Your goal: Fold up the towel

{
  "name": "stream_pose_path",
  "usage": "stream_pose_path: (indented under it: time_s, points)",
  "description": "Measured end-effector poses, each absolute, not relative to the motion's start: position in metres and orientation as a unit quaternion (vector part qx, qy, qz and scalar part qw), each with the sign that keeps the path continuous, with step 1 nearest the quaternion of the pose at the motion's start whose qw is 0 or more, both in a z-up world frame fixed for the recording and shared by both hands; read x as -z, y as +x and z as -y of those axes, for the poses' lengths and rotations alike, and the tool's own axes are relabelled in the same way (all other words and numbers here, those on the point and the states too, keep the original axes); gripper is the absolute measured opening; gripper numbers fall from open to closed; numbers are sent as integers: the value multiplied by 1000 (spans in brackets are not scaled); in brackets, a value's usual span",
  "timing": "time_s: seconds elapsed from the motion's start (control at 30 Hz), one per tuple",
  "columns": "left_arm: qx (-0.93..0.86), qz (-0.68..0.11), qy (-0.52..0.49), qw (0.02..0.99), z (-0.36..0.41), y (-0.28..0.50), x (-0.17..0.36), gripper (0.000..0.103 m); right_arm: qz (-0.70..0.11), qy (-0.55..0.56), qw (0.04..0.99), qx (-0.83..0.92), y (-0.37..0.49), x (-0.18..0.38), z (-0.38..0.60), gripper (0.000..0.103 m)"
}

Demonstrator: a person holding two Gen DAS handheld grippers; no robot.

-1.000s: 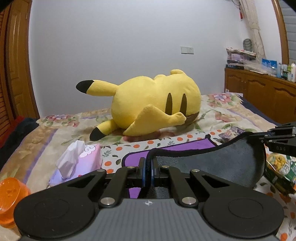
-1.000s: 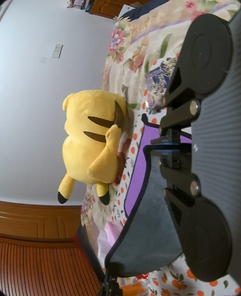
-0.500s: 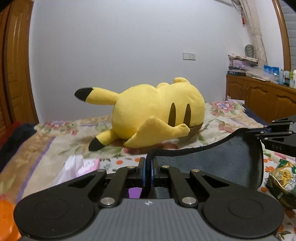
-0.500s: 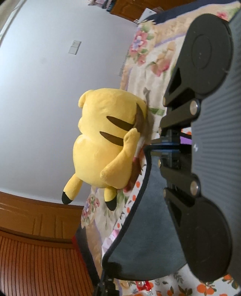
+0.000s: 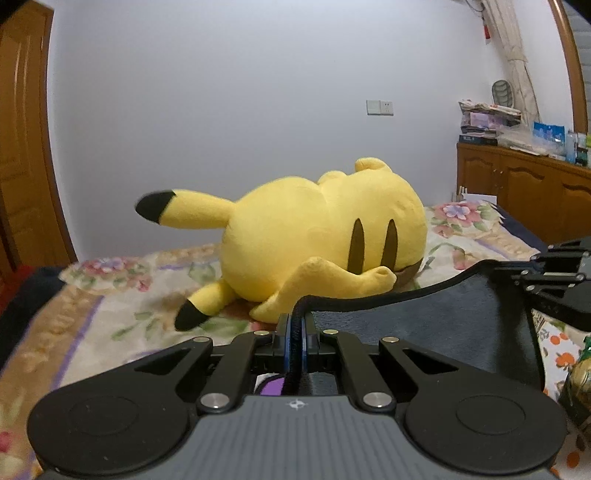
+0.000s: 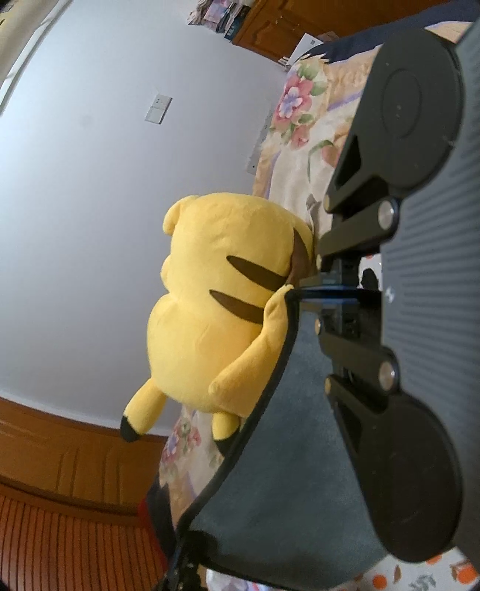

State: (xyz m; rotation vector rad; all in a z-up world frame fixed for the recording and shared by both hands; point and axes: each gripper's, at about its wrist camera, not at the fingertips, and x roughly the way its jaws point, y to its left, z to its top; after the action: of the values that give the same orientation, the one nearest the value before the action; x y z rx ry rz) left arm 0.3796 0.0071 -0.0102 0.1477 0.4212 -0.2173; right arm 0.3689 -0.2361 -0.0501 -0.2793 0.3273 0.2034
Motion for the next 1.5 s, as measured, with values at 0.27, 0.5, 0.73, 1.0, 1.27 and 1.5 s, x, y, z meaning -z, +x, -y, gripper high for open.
stream_pose_path:
  time_s: [0.27,0.5,0.73,1.0,1.27,1.5]
  points:
    - [96,-233,73,965,-6,406,33,6,-196,-149,966,-74,396,72,227,4]
    - [78,-260,71,960,-13,427,60,6,-239,-144,958,-66,417,92,220,4]
    - [71,-282,73,954,-12,439,88,6,-285,-135,947,-68,430,106,217,4]
    - [67,-294,80,950,-9,445,96,12,-295,-139,942,-78,430,106,213,12]
    - [69,-305,80,947,-6,429,100,42,-292,-113,945,-91,407,101,213,52]
    - [77,-317,82,942,-7,394,98,55,-302,-76,945,-103,373,101,216,54]
